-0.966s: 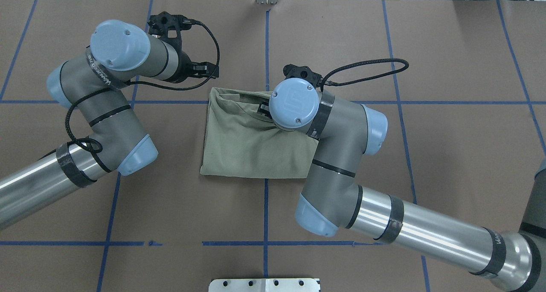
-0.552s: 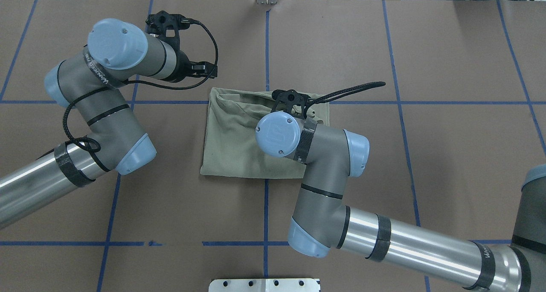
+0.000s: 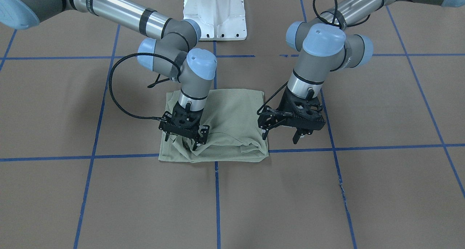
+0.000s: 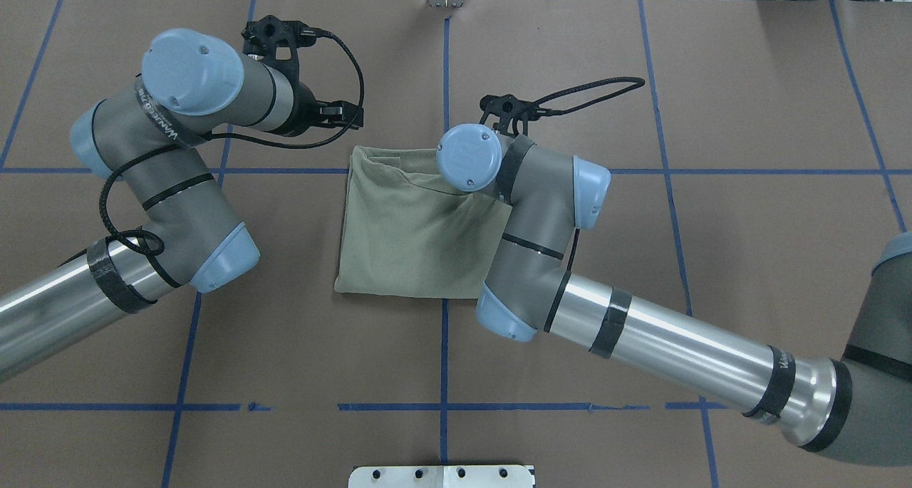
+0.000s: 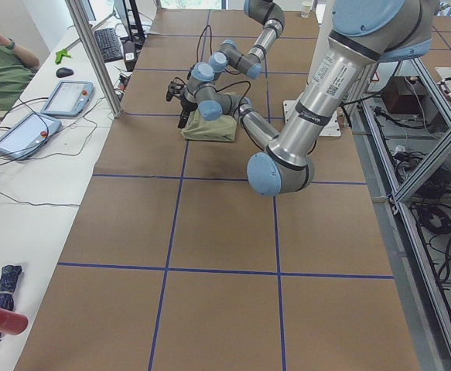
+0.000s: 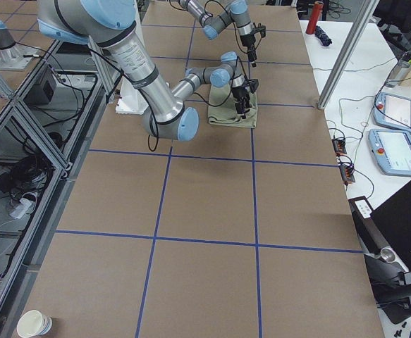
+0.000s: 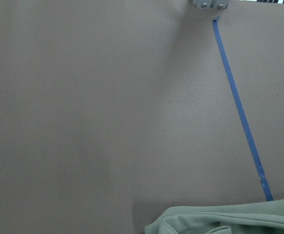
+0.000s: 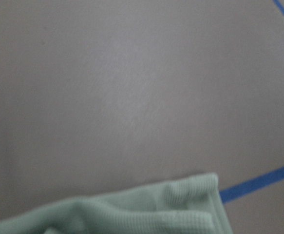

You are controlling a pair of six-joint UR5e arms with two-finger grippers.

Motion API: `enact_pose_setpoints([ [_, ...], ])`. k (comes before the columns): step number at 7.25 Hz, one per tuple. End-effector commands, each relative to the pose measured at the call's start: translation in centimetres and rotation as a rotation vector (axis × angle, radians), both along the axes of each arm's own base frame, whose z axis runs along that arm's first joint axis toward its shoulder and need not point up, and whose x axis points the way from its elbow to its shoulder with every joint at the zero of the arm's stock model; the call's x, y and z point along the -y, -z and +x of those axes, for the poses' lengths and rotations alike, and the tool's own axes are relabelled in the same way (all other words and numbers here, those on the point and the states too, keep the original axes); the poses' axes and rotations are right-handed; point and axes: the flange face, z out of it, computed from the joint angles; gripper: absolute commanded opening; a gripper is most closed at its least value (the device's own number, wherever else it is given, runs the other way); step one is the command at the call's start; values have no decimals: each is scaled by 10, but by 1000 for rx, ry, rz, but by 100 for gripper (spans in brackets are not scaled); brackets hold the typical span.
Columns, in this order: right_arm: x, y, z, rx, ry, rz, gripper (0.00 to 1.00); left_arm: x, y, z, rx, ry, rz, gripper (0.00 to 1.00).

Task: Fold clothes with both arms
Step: 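Press the right gripper down on the folded shirt to flatten it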

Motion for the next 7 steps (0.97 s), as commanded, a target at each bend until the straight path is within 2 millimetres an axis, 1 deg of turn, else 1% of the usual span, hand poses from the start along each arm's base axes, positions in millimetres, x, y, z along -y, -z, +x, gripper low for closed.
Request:
enact_pose_setpoints([
  [1,83,-41,62,-117,-55,-13,100,-1,2,-1,-5,1,1,100],
  [2,105,-36,86,-119,-37,20,100,-2,2,0,-5,-1,1,100],
  [3,109,-19,87,-2,5,46,100,-2,3,1,-5,-1,0,100],
  [4,104,0,82,123,50,52,100,-2,2,2,-3,-3,-2,100],
  [5,99,21,78,161,49,62,100,-2,1,2,-3,-3,-2,100],
  [6,80,37,59,227,1,15,100,-2,1,2,-3,-3,-2,100],
  [7,59,51,36,249,-22,-26,99,-2,1,2,-3,-3,-2,100],
])
